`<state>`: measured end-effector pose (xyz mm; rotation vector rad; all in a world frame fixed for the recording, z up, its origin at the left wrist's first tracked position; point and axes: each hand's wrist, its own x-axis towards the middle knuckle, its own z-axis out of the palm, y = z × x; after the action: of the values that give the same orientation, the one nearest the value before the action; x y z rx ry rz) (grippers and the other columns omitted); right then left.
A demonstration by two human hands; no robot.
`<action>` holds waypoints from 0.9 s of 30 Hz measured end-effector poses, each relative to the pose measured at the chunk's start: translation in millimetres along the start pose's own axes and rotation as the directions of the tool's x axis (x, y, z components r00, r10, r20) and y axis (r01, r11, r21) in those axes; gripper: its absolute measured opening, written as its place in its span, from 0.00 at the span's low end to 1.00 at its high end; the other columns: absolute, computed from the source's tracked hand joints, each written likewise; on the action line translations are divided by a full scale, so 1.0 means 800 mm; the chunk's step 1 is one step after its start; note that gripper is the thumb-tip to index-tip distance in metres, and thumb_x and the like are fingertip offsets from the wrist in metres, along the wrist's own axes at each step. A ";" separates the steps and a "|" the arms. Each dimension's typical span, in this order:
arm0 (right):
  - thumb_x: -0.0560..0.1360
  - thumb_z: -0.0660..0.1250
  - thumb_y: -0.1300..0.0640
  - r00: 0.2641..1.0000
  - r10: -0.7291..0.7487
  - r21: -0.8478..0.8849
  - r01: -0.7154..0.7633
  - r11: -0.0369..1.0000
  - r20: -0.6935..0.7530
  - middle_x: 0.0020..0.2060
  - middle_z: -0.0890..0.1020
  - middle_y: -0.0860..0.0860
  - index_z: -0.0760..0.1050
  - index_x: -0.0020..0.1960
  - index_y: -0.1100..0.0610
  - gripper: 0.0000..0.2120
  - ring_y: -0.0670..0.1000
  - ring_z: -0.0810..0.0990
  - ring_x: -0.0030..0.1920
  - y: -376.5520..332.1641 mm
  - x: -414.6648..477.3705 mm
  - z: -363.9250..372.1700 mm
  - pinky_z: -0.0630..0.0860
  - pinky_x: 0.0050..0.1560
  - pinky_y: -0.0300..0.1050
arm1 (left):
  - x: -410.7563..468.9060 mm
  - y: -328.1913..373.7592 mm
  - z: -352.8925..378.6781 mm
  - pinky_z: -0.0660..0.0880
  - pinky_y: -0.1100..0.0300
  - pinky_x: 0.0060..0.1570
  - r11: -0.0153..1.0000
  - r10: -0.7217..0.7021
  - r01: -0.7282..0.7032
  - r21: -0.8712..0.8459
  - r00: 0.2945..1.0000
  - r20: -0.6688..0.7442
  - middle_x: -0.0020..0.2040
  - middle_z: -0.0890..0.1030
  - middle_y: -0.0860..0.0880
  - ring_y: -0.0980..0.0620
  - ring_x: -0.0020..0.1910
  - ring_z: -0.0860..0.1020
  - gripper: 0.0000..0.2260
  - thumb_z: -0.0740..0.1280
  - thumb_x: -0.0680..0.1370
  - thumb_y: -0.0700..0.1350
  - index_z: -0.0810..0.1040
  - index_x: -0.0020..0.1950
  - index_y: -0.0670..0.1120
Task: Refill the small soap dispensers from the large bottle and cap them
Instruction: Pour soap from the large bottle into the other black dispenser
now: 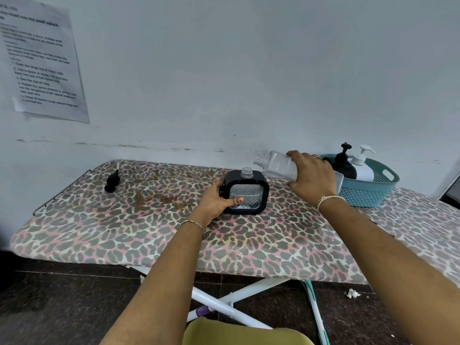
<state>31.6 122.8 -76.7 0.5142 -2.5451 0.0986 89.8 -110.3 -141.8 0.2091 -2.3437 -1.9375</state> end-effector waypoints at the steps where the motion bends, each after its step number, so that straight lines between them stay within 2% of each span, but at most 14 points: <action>1: 0.66 0.74 0.55 1.000 0.027 0.046 -0.027 0.999 0.006 0.54 0.81 0.53 0.68 0.67 0.52 0.31 0.58 0.79 0.53 0.000 -0.002 0.003 0.72 0.51 0.51 | 0.000 0.000 0.000 0.72 0.51 0.66 1.000 -0.003 0.003 -0.004 1.000 -0.002 0.64 0.76 0.45 0.48 0.64 0.74 0.37 0.77 0.67 0.39 0.65 0.73 0.45; 3: 0.65 0.75 0.54 0.996 0.092 0.190 -0.094 0.977 0.022 0.56 0.80 0.52 0.68 0.66 0.52 0.32 0.58 0.79 0.55 0.001 -0.005 0.008 0.75 0.52 0.51 | 0.000 0.000 0.000 0.72 0.50 0.65 1.000 -0.005 0.005 -0.002 1.000 -0.007 0.64 0.76 0.45 0.48 0.64 0.74 0.37 0.77 0.67 0.39 0.65 0.73 0.45; 6: 0.62 0.78 0.52 0.975 0.215 0.429 -0.219 0.877 0.058 0.56 0.80 0.51 0.70 0.64 0.53 0.33 0.56 0.79 0.55 0.001 -0.006 0.016 0.77 0.52 0.51 | 0.002 -0.001 0.000 0.72 0.49 0.66 1.000 0.000 0.000 0.010 1.000 -0.004 0.65 0.76 0.45 0.48 0.65 0.73 0.38 0.78 0.67 0.40 0.65 0.74 0.46; 10: 0.59 0.82 0.51 0.913 0.389 0.665 -0.368 0.650 0.126 0.53 0.81 0.51 0.71 0.61 0.56 0.35 0.52 0.80 0.49 0.002 -0.009 0.026 0.79 0.53 0.51 | 0.002 -0.002 -0.001 0.72 0.49 0.66 1.000 -0.010 0.010 0.002 1.000 0.000 0.65 0.76 0.45 0.47 0.65 0.74 0.38 0.78 0.67 0.39 0.64 0.74 0.46; 12: 0.59 0.83 0.52 0.876 0.454 0.753 -0.409 0.516 0.164 0.53 0.81 0.51 0.72 0.61 0.56 0.35 0.52 0.81 0.49 0.004 -0.010 0.032 0.79 0.55 0.52 | 0.001 -0.001 -0.001 0.72 0.50 0.66 1.000 -0.008 0.008 0.002 1.000 0.001 0.65 0.76 0.45 0.48 0.65 0.74 0.38 0.77 0.67 0.39 0.64 0.74 0.45; 16: 0.59 0.83 0.54 0.841 0.496 0.835 -0.423 0.353 0.217 0.52 0.81 0.52 0.72 0.61 0.55 0.34 0.51 0.81 0.51 0.009 -0.012 0.041 0.79 0.57 0.54 | 0.003 -0.001 -0.002 0.72 0.49 0.66 1.000 -0.006 0.006 0.027 1.000 0.000 0.65 0.76 0.46 0.48 0.65 0.74 0.38 0.78 0.67 0.40 0.65 0.73 0.46; 19: 0.60 0.83 0.57 0.835 0.490 0.865 -0.420 0.275 0.250 0.53 0.81 0.53 0.72 0.60 0.54 0.33 0.51 0.80 0.52 0.012 -0.014 0.043 0.79 0.58 0.54 | 0.003 -0.003 -0.002 0.73 0.49 0.65 1.000 -0.007 0.007 0.024 1.000 0.005 0.65 0.76 0.46 0.48 0.64 0.75 0.39 0.78 0.66 0.41 0.65 0.74 0.46; 22: 0.60 0.83 0.59 0.833 0.483 0.890 -0.406 0.207 0.268 0.54 0.80 0.54 0.71 0.61 0.54 0.33 0.52 0.80 0.53 0.014 -0.017 0.046 0.79 0.57 0.54 | 0.003 -0.002 -0.001 0.73 0.53 0.64 1.000 -0.006 0.005 0.008 1.000 0.013 0.65 0.76 0.46 0.50 0.62 0.76 0.38 0.77 0.67 0.39 0.64 0.74 0.46; 27: 0.59 0.83 0.57 0.800 0.535 0.916 -0.385 0.111 0.271 0.54 0.81 0.53 0.72 0.58 0.48 0.32 0.53 0.81 0.55 0.016 -0.026 0.057 0.79 0.58 0.55 | 0.001 -0.001 -0.001 0.71 0.51 0.67 0.998 -0.006 0.006 0.057 1.000 -0.003 0.67 0.74 0.46 0.48 0.66 0.73 0.40 0.77 0.67 0.41 0.62 0.75 0.46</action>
<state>20.7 134.0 -126.2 0.0162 -2.0885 1.9686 89.5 -111.5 -142.5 0.2235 -2.4013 -1.8737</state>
